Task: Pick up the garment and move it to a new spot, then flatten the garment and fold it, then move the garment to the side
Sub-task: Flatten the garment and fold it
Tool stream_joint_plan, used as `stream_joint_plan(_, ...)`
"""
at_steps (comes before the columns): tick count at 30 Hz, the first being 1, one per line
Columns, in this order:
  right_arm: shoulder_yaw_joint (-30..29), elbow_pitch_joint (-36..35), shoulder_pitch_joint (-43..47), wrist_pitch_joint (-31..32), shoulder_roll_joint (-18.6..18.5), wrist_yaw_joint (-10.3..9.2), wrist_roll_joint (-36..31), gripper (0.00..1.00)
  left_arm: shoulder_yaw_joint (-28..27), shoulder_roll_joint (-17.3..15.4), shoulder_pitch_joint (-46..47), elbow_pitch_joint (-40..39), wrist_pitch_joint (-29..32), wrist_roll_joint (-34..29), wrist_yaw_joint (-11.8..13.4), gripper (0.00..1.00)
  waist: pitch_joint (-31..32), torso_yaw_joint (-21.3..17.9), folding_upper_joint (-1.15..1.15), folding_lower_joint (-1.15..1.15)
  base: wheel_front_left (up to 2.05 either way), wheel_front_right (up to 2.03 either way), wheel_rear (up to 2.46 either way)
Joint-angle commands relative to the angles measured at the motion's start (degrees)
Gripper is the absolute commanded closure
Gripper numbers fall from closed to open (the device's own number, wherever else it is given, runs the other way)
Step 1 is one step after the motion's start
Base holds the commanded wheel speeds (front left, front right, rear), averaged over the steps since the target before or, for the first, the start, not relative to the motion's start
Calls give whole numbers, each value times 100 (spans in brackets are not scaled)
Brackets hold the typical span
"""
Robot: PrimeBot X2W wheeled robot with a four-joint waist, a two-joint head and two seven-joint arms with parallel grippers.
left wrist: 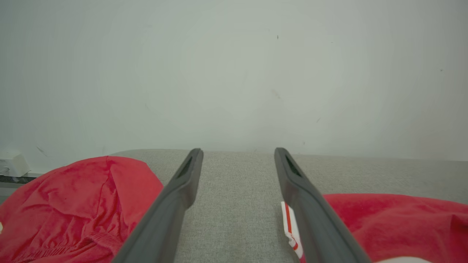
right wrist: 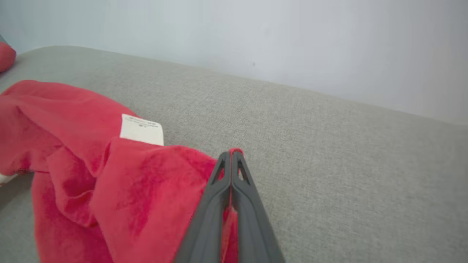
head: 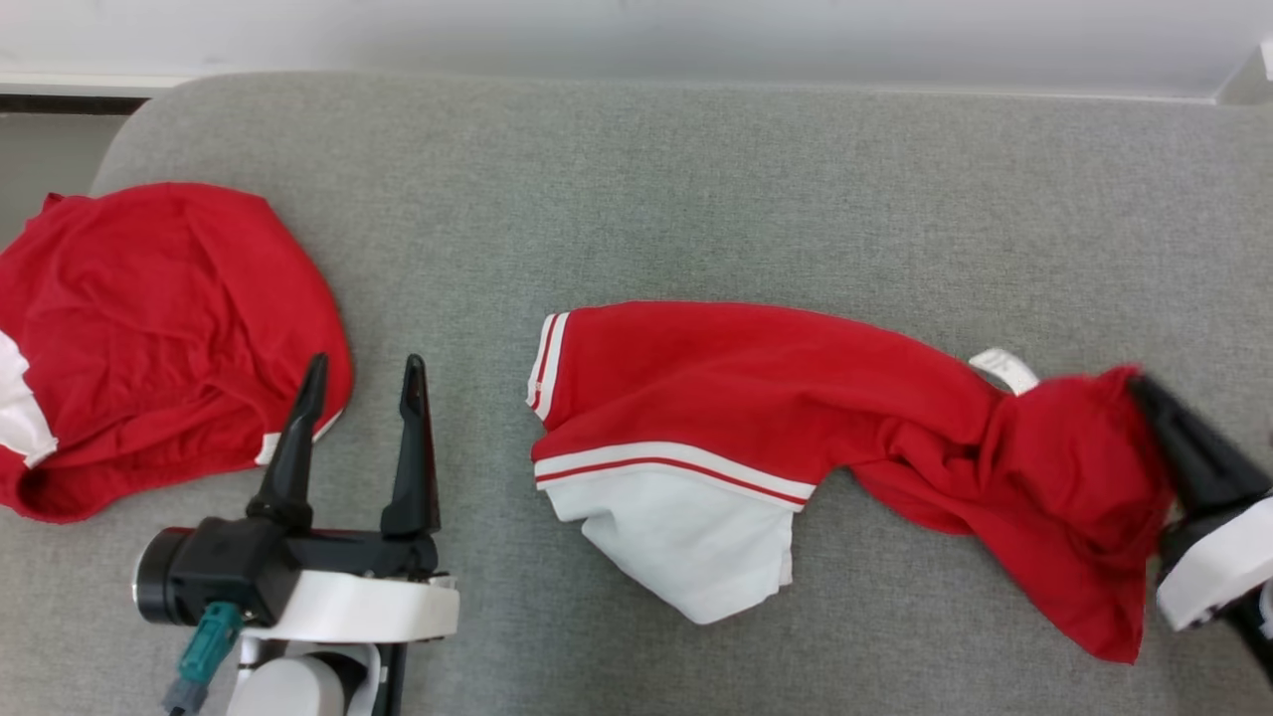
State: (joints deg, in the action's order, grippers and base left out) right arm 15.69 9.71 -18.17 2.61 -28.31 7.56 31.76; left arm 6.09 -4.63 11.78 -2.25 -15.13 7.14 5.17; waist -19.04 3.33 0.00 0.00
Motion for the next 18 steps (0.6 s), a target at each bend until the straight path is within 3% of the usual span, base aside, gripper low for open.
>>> stream_joint_plan(1, -114, -32, -125, -94, -49, -15, -23, 100, -19, -5, 53, -5, 0, -47, 8, 0, 7, -15, 0, 0, 0, 0, 0)
stream_joint_plan(7, -518, -332, -101, -666, 0, -15, -418, 100, -21, 8, 45, 0, 0, -47, -22, 0, 46, -38, 0, 0, 0, 0, 0)
stream_joint_plan(12, -235, -844, 661, -760, 274, -16, -810, 100, -39, 11, -52, 12, 0, -55, -34, 0, 104, -48, 0, 0, 0, 0, 0)
stream_joint_plan(18, -93, -895, 1511, -774, 721, -15, -778, 100, -45, 10, -45, 67, 0, -61, -53, 0, 141, -111, 0, 0, 0, 0, 0)
